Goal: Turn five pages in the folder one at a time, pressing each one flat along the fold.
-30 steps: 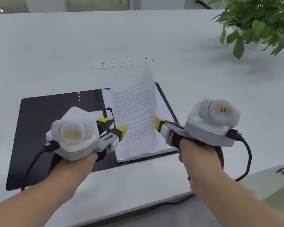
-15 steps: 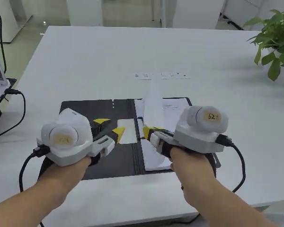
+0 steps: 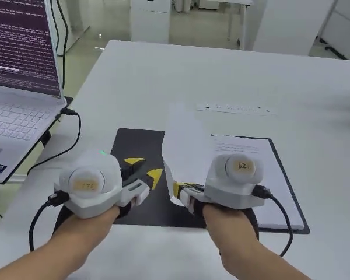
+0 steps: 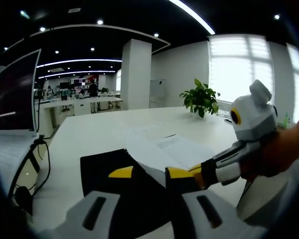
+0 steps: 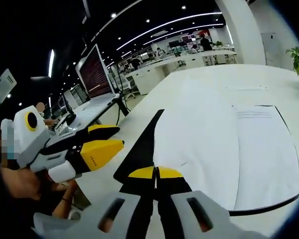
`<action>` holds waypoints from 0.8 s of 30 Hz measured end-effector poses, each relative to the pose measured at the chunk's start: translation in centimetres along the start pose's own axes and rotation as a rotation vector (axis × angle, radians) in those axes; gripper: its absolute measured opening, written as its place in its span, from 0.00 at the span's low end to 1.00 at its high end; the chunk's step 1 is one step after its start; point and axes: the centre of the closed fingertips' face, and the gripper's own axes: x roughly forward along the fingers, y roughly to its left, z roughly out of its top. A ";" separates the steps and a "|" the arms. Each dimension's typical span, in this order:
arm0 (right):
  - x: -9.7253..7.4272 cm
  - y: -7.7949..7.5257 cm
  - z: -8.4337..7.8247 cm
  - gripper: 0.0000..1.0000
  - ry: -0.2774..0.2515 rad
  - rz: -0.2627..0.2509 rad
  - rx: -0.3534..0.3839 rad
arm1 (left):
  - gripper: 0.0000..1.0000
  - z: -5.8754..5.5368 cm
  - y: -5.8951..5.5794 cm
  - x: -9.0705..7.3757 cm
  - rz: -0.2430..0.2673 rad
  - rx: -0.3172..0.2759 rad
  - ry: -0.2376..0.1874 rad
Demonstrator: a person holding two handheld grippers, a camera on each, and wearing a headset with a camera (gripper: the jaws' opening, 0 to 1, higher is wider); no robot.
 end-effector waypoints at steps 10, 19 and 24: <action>3.4 1.1 -3.7 0.00 0.126 0.018 -0.091 | 0.23 -3.0 2.0 -1.7 0.037 -0.043 0.068; 5.5 1.5 -6.2 0.00 0.185 0.049 -0.099 | 0.23 -5.9 2.5 -2.2 0.038 -0.074 0.147; 6.0 1.7 -6.6 0.02 0.172 0.062 -0.042 | 0.23 -7.1 2.3 -1.9 0.027 -0.080 0.179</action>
